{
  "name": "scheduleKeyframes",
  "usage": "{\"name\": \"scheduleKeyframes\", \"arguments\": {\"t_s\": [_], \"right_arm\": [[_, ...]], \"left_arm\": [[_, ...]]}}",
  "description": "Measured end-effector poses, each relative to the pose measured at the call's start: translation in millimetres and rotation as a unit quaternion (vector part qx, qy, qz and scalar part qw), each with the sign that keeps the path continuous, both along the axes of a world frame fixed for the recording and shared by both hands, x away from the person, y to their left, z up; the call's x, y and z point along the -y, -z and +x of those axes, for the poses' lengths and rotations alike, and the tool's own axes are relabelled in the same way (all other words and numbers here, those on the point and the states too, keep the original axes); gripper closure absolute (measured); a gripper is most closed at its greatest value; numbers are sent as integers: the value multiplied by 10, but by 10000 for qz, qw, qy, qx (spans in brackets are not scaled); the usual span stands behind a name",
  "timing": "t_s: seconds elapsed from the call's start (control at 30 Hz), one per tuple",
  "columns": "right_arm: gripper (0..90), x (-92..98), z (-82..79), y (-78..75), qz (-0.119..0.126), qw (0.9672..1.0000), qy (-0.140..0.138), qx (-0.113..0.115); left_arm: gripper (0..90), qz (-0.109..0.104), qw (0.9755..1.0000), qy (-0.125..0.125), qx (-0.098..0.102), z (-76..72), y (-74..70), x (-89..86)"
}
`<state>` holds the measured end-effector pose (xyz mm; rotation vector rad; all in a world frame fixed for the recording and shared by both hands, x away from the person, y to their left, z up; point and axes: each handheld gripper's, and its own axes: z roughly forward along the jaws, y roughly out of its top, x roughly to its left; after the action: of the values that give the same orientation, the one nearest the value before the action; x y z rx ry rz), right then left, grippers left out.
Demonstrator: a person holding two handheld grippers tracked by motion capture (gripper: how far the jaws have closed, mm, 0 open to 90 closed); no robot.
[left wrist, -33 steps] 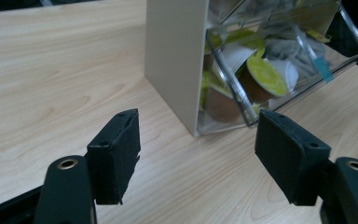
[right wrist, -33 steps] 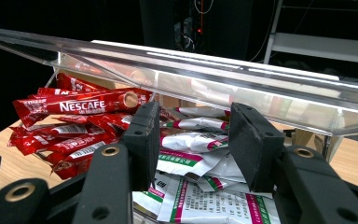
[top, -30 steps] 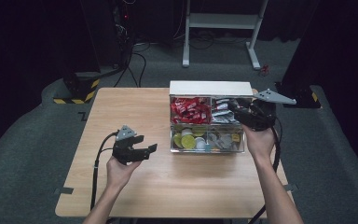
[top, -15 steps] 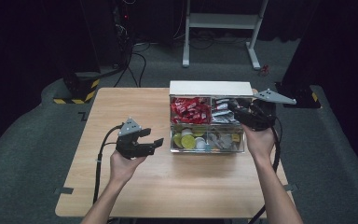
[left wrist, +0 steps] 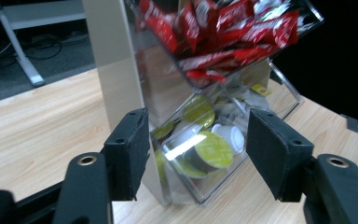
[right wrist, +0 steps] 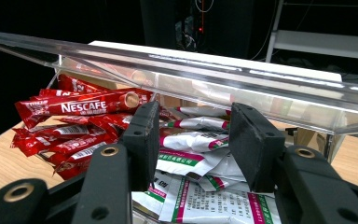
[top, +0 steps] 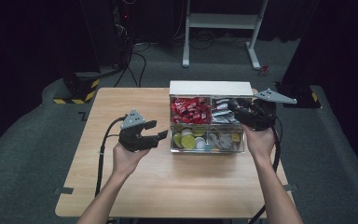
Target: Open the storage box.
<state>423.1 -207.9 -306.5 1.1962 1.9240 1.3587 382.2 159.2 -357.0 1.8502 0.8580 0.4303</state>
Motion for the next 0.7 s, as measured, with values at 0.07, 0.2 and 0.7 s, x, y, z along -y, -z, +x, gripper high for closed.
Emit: {"name": "scheduleKeyframes", "arguments": {"t_s": [0.07, 0.2, 0.7], "right_arm": [[530, -2, -1, -2, -15, 10000, 7, -5], [530, 1, 0, 0, -3, 10000, -3, -7], [531, 5, 1, -3, -15, 10000, -9, -27]], "left_arm": [[413, 9, 10000, 33, 29, 13, -43, 35], [424, 9, 9999, 88, 78, 57, -110, 87], [476, -8, 9996, 243, 158, 187, -251, 237]]}}
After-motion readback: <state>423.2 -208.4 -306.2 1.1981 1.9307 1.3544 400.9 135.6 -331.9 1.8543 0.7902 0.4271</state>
